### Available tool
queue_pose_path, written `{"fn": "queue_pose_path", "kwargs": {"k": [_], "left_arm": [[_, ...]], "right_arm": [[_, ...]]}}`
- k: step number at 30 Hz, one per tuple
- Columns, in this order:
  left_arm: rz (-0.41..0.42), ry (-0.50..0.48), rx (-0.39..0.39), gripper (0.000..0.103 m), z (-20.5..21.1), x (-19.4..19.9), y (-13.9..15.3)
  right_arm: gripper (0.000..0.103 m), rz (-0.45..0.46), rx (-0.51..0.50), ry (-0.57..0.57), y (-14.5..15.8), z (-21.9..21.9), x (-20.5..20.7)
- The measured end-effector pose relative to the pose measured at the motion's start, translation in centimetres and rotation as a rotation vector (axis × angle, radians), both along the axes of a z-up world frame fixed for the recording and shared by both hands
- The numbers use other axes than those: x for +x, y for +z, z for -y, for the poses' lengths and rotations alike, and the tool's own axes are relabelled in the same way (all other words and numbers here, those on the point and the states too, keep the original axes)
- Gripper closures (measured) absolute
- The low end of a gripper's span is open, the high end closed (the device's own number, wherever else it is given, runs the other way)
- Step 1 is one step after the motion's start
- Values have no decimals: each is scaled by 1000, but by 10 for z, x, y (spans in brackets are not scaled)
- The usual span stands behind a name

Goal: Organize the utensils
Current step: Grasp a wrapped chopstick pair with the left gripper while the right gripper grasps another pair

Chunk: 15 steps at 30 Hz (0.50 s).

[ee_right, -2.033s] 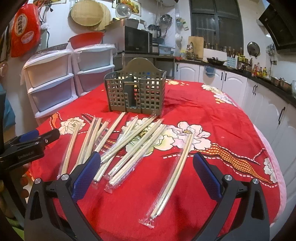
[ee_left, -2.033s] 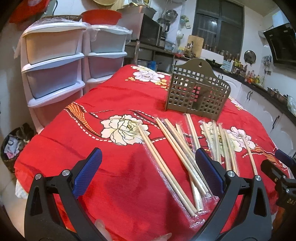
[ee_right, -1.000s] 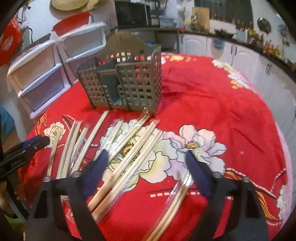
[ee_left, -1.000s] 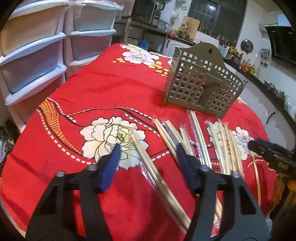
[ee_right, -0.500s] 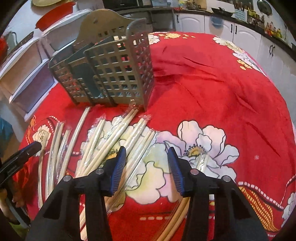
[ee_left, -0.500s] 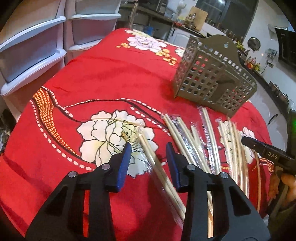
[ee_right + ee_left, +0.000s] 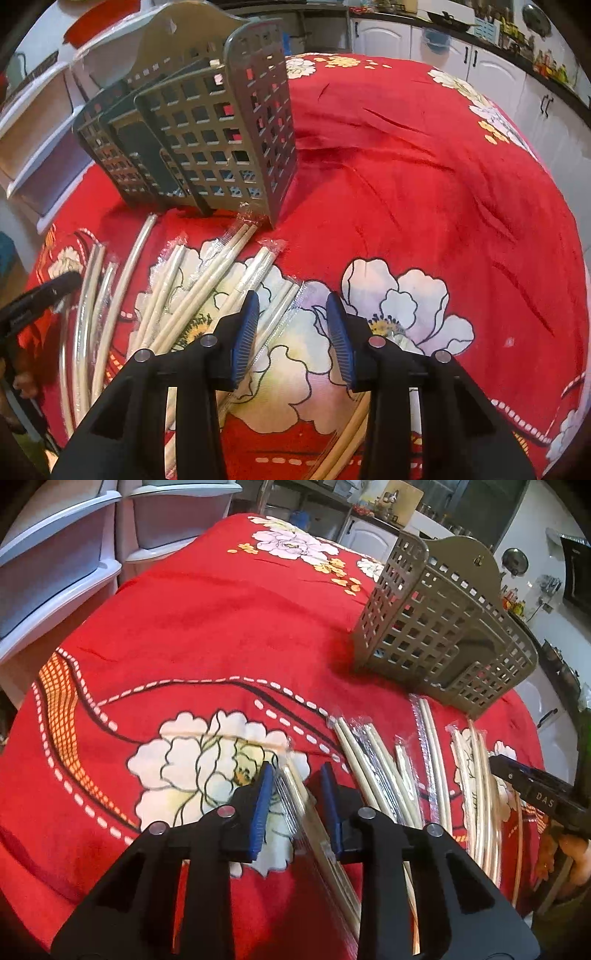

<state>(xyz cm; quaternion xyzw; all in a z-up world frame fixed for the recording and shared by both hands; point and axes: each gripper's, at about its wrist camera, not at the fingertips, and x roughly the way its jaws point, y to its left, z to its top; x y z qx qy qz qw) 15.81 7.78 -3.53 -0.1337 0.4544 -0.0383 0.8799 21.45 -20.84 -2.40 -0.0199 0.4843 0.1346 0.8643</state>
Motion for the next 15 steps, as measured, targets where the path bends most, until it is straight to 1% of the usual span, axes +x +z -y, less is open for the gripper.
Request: {"fn": "queue_pose_path", "kwargs": {"k": [2,4,8,12,13,15], "left_arm": [[-1,-2,13,90,0,4,0],[1,-8,28,92,1,6,-1],[7,-20,49,97,5,9,0],[12,-31,40,99,5,11,2],[13,-34,37,99,5,11,3],[12,-40,37,99,6,11,4]], "right_arm": [[67,-11,-5,1,-1,-1,2],[65,-13,-19,8,-2,-4,2],[65,-9,-42,13,-3,-10,1],[71,-3,-37,27,-3,-11,-1],[75,-3,-32,31,-3,-11,-2],[79,-3,-25,30,-2,-10,0]]}}
